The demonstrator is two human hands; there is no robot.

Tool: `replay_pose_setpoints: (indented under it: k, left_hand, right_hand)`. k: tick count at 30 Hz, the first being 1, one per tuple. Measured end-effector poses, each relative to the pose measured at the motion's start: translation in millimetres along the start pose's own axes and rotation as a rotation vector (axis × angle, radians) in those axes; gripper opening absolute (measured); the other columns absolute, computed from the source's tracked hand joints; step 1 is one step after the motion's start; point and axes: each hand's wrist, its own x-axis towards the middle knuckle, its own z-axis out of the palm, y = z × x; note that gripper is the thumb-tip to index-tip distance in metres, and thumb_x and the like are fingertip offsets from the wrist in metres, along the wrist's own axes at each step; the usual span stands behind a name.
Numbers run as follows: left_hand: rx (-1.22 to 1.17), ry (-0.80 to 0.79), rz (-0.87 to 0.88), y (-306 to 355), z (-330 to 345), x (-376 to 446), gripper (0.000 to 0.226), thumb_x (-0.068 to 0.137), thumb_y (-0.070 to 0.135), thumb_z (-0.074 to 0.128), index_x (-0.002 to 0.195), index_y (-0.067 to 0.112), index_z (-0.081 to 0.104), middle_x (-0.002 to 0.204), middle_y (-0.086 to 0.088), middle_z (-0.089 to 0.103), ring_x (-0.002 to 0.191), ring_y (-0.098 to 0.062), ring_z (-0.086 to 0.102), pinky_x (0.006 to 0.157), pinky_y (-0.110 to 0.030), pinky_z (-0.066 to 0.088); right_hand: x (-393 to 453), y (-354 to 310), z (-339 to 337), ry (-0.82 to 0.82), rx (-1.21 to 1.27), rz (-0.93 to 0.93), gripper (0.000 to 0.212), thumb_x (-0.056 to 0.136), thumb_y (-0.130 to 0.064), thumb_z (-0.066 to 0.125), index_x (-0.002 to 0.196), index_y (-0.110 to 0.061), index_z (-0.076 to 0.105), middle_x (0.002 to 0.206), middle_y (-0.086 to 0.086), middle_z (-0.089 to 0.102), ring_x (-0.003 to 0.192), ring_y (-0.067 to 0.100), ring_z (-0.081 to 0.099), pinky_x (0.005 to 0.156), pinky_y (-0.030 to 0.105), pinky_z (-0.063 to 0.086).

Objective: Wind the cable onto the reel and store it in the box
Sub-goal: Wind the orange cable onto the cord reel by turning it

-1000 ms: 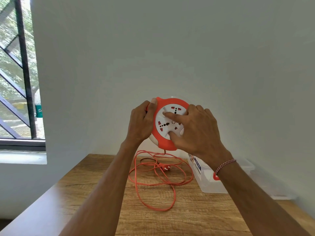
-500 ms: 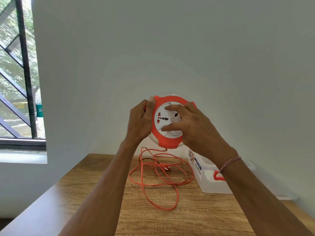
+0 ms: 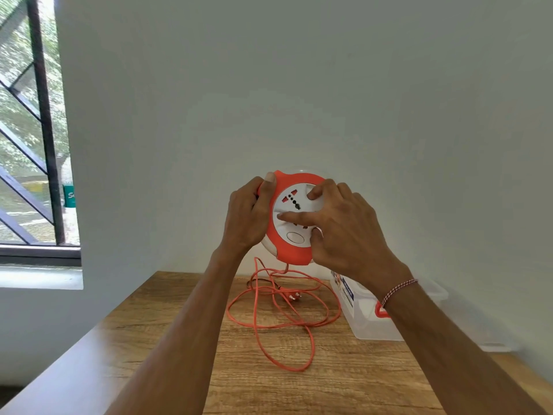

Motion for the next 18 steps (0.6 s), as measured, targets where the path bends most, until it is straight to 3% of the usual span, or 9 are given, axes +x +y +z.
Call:
replay_pose_setpoints:
  k: [5, 9, 18]
  left_hand:
    - [-0.015, 0.006, -0.001, 1.7, 0.4, 0.2, 0.054, 0.105, 0.043, 0.036, 0.085, 0.0, 0.062, 0.074, -0.016, 0.069, 0.063, -0.03, 0.067, 0.058, -0.052, 0.056]
    - [-0.008, -0.002, 0.001, 2.6, 0.3, 0.5, 0.057, 0.105, 0.045, 0.036, 0.085, -0.002, 0.061, 0.074, -0.019, 0.068, 0.064, -0.036, 0.066, 0.058, -0.055, 0.054]
    - [0.024, -0.011, 0.018, 1.1, 2.4, 0.1, 0.053, 0.103, 0.045, 0.037, 0.078, 0.005, 0.059, 0.068, -0.011, 0.066, 0.059, -0.027, 0.064, 0.055, -0.038, 0.051]
  right_hand:
    - [-0.7, -0.4, -2.8, 0.038, -0.007, 0.119, 0.06, 0.074, -0.053, 0.068, 0.132, -0.042, 0.055, 0.104, 0.01, 0.061, 0.089, 0.025, 0.059, 0.075, 0.038, 0.052]
    - [-1.7, -3.8, -0.6, 0.058, -0.012, 0.15, 0.062, 0.075, -0.06, 0.065, 0.133, -0.039, 0.056, 0.109, 0.012, 0.066, 0.091, 0.027, 0.064, 0.076, 0.039, 0.055]
    - [-0.9, -5.7, 2.6, 0.052, 0.07, 0.21, 0.071, 0.073, -0.072, 0.063, 0.132, -0.033, 0.059, 0.109, 0.008, 0.072, 0.09, 0.026, 0.069, 0.077, 0.036, 0.056]
